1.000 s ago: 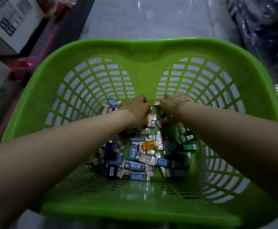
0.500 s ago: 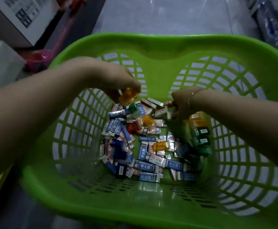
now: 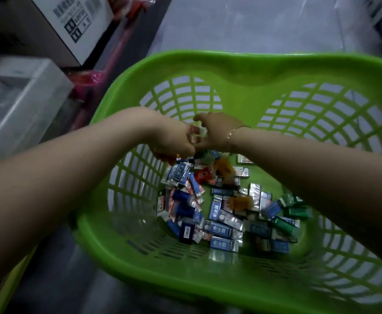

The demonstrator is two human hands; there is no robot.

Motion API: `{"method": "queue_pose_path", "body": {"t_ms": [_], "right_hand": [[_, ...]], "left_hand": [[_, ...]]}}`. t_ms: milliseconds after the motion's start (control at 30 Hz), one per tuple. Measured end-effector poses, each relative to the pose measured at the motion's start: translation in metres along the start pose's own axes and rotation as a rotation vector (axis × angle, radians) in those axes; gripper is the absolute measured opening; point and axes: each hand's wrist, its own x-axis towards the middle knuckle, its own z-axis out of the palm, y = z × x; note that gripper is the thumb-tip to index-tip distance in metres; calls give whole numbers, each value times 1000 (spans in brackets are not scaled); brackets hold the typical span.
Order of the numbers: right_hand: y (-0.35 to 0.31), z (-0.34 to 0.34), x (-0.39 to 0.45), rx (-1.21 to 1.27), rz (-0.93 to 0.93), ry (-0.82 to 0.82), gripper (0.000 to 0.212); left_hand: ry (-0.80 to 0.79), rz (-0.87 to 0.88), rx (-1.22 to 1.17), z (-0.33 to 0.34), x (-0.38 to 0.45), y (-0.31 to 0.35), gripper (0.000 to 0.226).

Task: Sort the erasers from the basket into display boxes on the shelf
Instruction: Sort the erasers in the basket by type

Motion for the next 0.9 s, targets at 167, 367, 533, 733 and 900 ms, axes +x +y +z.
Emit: {"method": "queue_pose_path", "body": {"t_ms": [167,367,533,733,900], "right_hand": [[25,-12,-22,-45,264,-67,26],[29,21,-46,45,374,-261,31],[21,22,-45,3,350,-197,24],[73,-59,-56,-79,562,-356,18],[94,-42,-83,-481,269,-182,36]], "left_hand": [[222,122,496,10,17,17,20],[221,210,770,22,55,32,46],[340,251,817,32,65,28,35],[535,378,184,21,56,49,35],[307,398,-119,63,78,95,27]]}}
